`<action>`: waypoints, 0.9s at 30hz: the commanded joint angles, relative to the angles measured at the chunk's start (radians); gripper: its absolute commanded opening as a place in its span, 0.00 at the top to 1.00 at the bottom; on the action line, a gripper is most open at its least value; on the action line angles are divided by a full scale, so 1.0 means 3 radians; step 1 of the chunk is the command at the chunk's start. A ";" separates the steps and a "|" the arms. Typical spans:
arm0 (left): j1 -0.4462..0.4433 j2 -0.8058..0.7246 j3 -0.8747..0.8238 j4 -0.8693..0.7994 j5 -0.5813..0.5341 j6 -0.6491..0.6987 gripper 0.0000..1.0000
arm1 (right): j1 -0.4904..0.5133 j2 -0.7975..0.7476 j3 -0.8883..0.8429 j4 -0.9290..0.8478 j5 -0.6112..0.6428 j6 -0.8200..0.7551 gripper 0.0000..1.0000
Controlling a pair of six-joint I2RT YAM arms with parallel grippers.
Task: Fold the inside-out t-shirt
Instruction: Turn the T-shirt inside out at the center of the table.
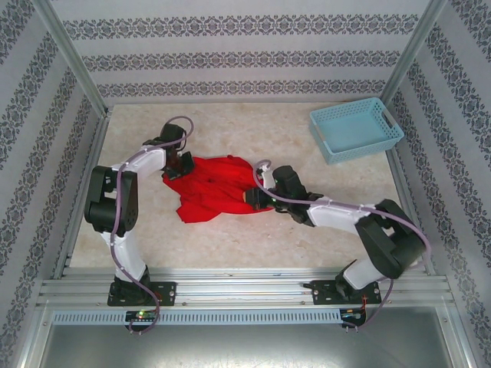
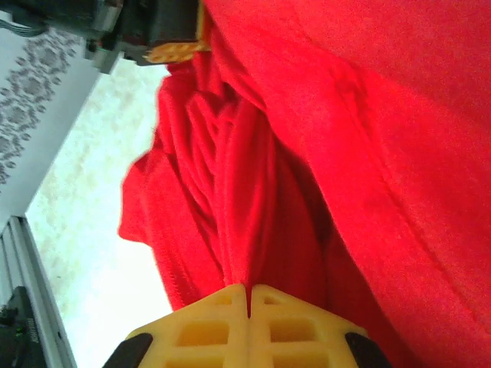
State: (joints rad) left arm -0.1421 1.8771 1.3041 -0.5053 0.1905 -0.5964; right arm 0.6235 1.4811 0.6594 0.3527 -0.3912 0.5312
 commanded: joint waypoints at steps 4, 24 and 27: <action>-0.0012 -0.0525 -0.0046 0.0009 0.0054 0.0102 1.00 | -0.0428 -0.0553 -0.0185 0.0036 0.0435 0.0104 1.00; -0.0363 -0.0840 -0.0572 0.0365 0.0634 0.0224 1.00 | -0.0085 -0.0263 0.0131 -0.0914 0.1039 -0.0344 0.61; -0.0411 -0.0892 -0.0608 0.0458 0.0602 0.0198 1.00 | 0.0118 -0.0431 0.0250 -0.1046 0.1099 -0.0532 0.45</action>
State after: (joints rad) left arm -0.2501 1.6482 1.1110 -0.3813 0.3813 -0.5621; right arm 0.6155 1.4212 0.6704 0.0898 -0.1333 0.4740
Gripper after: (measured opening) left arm 0.049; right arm 0.530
